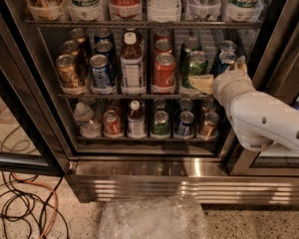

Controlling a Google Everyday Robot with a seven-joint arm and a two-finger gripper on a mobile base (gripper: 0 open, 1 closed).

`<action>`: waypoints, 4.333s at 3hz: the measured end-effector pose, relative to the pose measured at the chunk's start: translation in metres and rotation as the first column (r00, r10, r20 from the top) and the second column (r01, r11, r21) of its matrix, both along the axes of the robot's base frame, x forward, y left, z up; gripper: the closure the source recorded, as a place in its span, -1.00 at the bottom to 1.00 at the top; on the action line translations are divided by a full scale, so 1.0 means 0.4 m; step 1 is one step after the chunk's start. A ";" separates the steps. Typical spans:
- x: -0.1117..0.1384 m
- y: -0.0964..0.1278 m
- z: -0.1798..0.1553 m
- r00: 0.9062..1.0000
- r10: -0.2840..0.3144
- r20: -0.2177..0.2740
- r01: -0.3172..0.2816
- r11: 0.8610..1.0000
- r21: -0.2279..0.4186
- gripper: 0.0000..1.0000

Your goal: Pick redbull can from middle shelf of fridge

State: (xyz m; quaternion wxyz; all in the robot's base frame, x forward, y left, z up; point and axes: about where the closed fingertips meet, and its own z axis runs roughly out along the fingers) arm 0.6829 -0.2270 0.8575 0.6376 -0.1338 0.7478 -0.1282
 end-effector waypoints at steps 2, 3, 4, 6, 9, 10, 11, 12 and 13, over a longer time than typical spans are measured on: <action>0.022 -0.009 -0.015 1.000 -0.020 -0.007 0.020 1.000 0.001 -0.10; 0.020 -0.008 -0.015 1.000 -0.020 -0.007 0.020 1.000 0.001 0.36; 0.032 -0.051 -0.033 0.997 -0.073 -0.008 0.073 0.997 0.012 0.83; 0.031 -0.043 -0.018 0.998 -0.066 0.000 0.066 0.998 0.015 1.00; 0.040 -0.028 0.125 0.992 -0.094 0.090 0.091 0.995 0.035 1.00; 0.027 -0.010 0.134 0.997 -0.036 0.062 0.034 0.999 0.035 1.00; -0.024 0.021 0.179 0.998 0.064 -0.004 -0.064 0.997 -0.031 1.00; -0.108 0.049 0.195 0.978 0.183 -0.097 -0.192 0.978 -0.085 1.00; -0.107 0.049 0.196 0.979 0.182 -0.096 -0.190 0.978 -0.086 1.00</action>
Offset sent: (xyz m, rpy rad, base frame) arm 0.0369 -0.0728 -0.0419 0.0154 0.0264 -0.1848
